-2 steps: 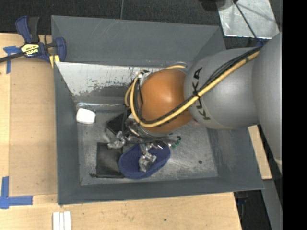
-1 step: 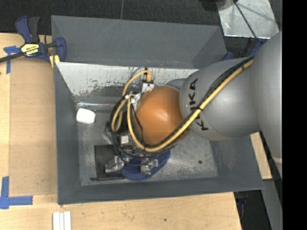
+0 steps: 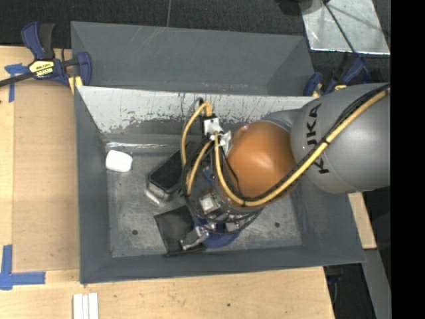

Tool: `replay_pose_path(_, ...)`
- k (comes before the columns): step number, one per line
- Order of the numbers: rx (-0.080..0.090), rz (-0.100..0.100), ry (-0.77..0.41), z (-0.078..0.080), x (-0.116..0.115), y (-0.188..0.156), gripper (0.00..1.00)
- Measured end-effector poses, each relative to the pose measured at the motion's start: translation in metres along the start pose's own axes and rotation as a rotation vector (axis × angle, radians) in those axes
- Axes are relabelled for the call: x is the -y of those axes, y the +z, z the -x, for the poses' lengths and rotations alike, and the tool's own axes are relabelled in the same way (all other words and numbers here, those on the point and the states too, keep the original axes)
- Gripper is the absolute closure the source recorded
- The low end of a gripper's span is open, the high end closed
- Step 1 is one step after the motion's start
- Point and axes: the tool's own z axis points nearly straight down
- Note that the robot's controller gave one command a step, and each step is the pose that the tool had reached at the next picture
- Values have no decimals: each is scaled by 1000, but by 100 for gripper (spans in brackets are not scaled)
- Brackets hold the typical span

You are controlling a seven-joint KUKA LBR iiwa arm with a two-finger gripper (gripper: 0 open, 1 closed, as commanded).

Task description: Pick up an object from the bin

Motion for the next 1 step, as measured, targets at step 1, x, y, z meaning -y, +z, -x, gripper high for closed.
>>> replay_pose_path(1, -6, -3, 3, -2, 2, -2, 100)
